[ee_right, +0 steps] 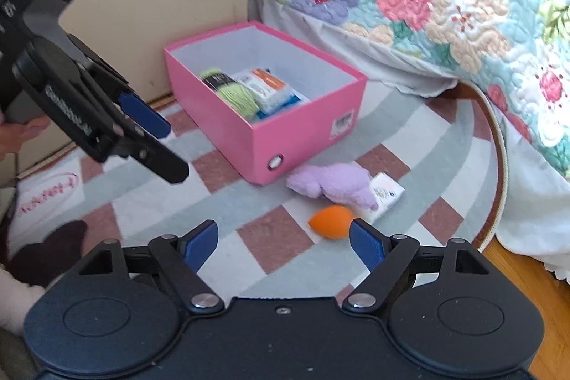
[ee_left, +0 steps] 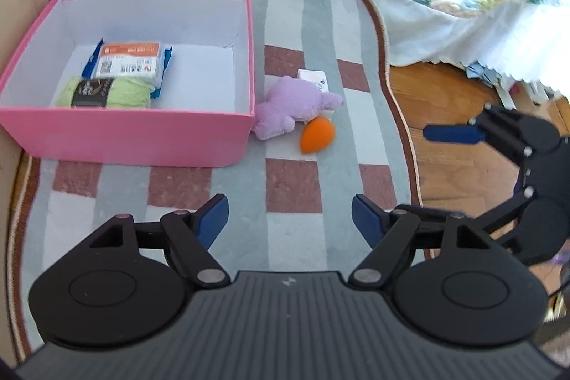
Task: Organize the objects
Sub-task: 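Lower the left tool onto the orange sponge egg and close on it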
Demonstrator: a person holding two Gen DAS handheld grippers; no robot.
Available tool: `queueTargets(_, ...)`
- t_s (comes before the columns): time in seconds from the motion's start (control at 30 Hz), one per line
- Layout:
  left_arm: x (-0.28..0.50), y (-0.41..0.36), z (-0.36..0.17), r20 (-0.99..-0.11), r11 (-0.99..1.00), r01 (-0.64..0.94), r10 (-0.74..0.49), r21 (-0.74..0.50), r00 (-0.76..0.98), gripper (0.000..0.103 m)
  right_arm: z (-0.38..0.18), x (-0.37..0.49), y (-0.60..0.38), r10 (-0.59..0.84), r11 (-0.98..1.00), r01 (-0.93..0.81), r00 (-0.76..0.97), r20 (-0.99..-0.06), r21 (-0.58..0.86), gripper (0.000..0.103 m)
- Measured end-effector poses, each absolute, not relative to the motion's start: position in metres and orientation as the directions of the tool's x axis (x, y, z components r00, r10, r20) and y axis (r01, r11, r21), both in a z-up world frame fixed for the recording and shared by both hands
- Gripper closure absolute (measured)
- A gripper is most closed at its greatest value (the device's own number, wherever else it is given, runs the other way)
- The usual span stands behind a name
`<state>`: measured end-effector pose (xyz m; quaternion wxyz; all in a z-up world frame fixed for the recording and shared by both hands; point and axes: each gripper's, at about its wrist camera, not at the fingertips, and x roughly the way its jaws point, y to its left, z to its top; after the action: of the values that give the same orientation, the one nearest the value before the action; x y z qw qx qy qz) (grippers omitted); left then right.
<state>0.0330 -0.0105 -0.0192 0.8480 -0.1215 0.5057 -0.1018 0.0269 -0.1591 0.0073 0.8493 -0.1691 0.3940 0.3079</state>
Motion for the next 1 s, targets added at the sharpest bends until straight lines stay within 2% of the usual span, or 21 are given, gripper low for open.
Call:
queueTargets(0.27, 0.046, -0.026, -0.051, -0.823, 0.928, 0.019, -0.339, -0.372, 0.455, 0.027, -0.019, 0.032, -0.164, 0.404, 0.758, -0.651, 0.526, -0.748, -0.048, 0.018)
queueTargets(0.6, 0.063, -0.04, -0.075, -0.8, 0.939, 0.036, -0.311, -0.342, 0.513, 0.027, -0.058, 0.032, -0.162, 0.316, 0.7, -0.649, 0.657, -0.685, -0.299, 0.019)
queueTargets(0.77, 0.071, -0.047, -0.08, -0.784, 0.93, 0.065, -0.342, -0.363, 0.518, 0.027, -0.075, 0.042, -0.163, 0.345, 0.704, -0.666, 0.625, -0.7, -0.248, 0.019)
queueTargets(1.0, 0.085, -0.064, -0.094, -0.748, 0.912, 0.081, -0.378, -0.402, 0.545, 0.029, -0.098, 0.06, -0.159, 0.388, 0.728, -0.658, 0.628, -0.675, -0.193, 0.018)
